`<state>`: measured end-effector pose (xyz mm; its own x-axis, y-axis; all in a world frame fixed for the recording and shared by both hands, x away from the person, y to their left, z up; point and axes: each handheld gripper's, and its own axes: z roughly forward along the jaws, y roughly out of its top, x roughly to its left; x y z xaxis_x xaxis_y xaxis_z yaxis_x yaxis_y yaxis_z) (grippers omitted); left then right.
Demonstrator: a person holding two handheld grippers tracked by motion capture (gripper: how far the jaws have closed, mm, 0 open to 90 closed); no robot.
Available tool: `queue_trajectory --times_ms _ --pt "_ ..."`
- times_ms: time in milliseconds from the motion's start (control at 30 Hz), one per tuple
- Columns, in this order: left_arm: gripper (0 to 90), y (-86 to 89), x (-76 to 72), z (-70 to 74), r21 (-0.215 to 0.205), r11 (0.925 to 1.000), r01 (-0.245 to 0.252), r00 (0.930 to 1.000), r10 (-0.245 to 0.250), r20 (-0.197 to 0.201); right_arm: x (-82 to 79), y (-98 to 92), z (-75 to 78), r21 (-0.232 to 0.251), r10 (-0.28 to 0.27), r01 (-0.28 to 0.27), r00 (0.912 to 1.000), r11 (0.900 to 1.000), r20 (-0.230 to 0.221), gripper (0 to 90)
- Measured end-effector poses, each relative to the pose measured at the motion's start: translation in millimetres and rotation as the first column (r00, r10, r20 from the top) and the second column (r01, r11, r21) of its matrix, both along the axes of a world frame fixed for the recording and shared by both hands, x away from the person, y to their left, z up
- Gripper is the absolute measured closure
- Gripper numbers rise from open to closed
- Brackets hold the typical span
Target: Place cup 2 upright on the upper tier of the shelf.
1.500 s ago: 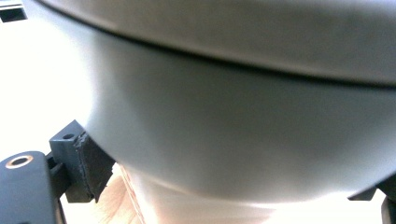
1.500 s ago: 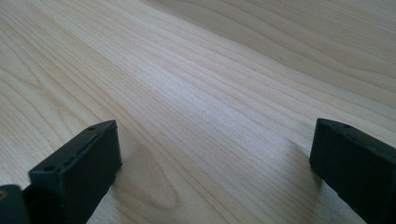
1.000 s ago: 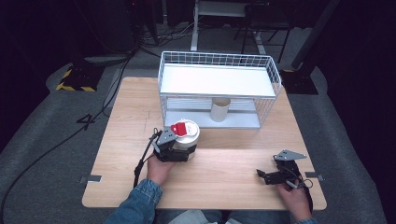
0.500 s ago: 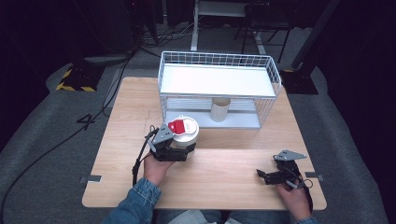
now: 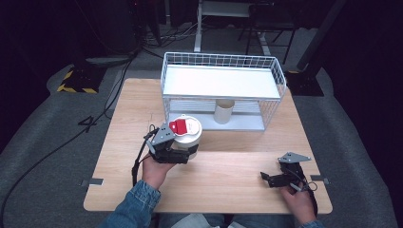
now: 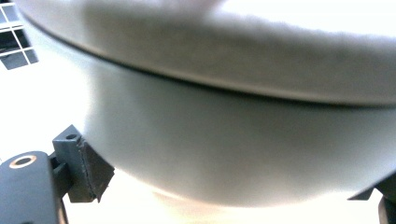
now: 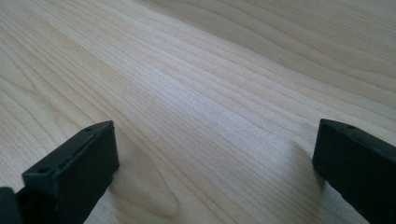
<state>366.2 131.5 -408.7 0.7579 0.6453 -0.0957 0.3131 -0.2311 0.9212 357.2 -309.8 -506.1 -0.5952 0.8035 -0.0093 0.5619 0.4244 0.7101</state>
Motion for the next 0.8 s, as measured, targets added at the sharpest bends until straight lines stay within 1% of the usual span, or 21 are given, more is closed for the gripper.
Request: queue_trajectory --times_ms 100,200,300,400,433,533,567,600,633,800 --pt "12.2 0.4 -1.1 6.3 0.0 0.9998 0.021 0.9998 -0.021 0.007 0.1 0.3 0.0 0.0 -0.001 0.001 1.0 1.0 0.0 0.7" --pt "12.3 -0.9 -2.8 13.3 0.01 0.9994 0.033 0.9993 -0.033 0.019 0.1 0.3 0.0 0.0 -0.001 0.001 1.0 1.0 0.0 0.7" --pt "12.3 -1.7 -3.2 19.6 -0.005 0.9991 0.043 0.999 -0.042 0.015 0.2 0.6 0.0 0.001 -0.003 0.003 1.0 1.0 0.0 0.7" --pt "12.3 -2.3 -2.7 24.5 -0.018 0.999 0.041 0.9991 -0.041 0.012 0.2 0.6 0.0 0.001 -0.003 0.003 1.0 1.0 0.0 0.7" --pt "12.3 -1.9 -2.4 26.0 -0.016 0.9989 0.045 0.9989 -0.045 0.014 0.2 0.6 0.0 0.001 -0.003 0.003 1.0 1.0 0.0 0.7" --pt "12.3 -2.9 -2.3 30.4 -0.032 0.9983 0.049 0.9987 -0.049 0.016 0.2 0.6 0.0 0.001 -0.003 0.003 1.0 1.0 0.0 0.7" --pt "12.3 -3.0 -1.8 32.6 -0.027 0.9983 0.052 0.9985 -0.052 0.02 0.2 0.6 0.0 0.001 -0.003 0.003 1.0 1.0 0.0 0.7" --pt "12.3 -4.0 -1.7 34.5 -0.032 0.9982 0.052 0.9985 -0.051 0.02 0.2 0.6 0.0 0.001 -0.003 0.003 1.0 1.0 0.0 0.7" --pt "12.3 -4.0 -1.1 37.0 -0.025 0.9982 0.055 0.9982 -0.055 0.023 0.2 0.7 0.0 0.001 -0.005 0.005 1.0 1.0 0.0 0.7" --pt "12.3 -6.0 2.8 48.4 -0.014 0.9982 0.058 0.9976 -0.058 0.039 0.2 0.8 0.0 0.001 -0.005 0.005 1.0 1.0 0.0 0.7"
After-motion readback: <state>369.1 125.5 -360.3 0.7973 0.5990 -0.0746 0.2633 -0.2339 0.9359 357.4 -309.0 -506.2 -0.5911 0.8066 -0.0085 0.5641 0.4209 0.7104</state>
